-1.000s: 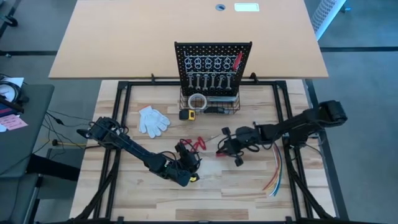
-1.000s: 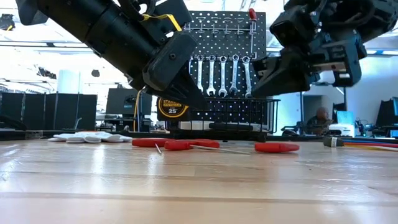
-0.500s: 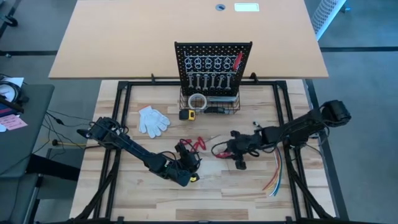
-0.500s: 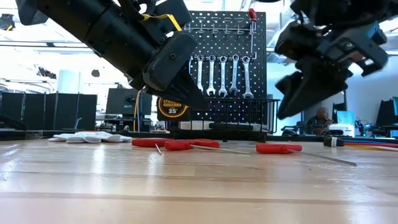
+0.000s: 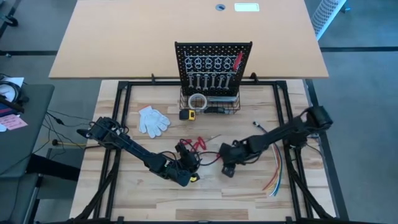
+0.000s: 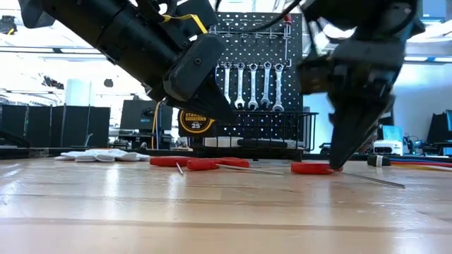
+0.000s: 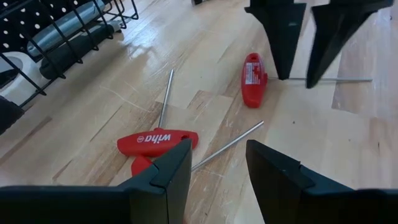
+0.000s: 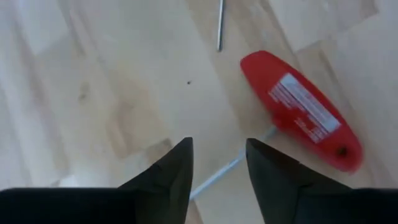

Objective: Hang tools onto peg board
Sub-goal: Hang the red allen wrench on the peg board

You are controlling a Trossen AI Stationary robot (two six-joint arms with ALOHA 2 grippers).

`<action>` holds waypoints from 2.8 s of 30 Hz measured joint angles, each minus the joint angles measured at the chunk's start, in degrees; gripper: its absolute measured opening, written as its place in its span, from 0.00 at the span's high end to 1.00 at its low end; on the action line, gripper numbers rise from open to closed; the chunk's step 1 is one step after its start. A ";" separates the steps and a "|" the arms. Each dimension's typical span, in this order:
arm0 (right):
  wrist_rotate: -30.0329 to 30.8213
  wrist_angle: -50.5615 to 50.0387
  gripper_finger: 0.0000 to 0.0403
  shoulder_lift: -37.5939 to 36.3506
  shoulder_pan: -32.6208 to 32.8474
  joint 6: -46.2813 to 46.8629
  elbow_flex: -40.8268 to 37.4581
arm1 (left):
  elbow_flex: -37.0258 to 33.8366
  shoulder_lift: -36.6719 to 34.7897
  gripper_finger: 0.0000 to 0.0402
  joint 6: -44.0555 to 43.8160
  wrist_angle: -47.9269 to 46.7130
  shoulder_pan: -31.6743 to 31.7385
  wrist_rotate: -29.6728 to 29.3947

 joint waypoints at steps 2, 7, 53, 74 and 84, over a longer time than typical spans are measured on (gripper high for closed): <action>0.35 -4.22 0.67 2.81 -0.36 -0.22 2.96 | 0.00 0.00 0.63 -0.06 -0.10 -0.02 0.01; 2.38 -6.30 0.74 8.03 -0.65 -3.24 6.96 | 0.00 0.00 0.63 -0.12 -0.24 -0.02 0.02; 16.06 -12.98 0.65 6.97 -0.24 -8.90 8.38 | -0.01 0.00 0.63 -0.33 -0.36 0.00 0.11; 9.63 10.63 0.99 2.14 -3.73 -36.25 -4.02 | -0.04 0.00 0.63 -0.21 -0.55 -0.17 0.51; -5.64 41.46 1.00 -8.02 -7.65 -37.19 -24.35 | -0.02 0.00 0.63 3.30 2.92 -0.24 0.80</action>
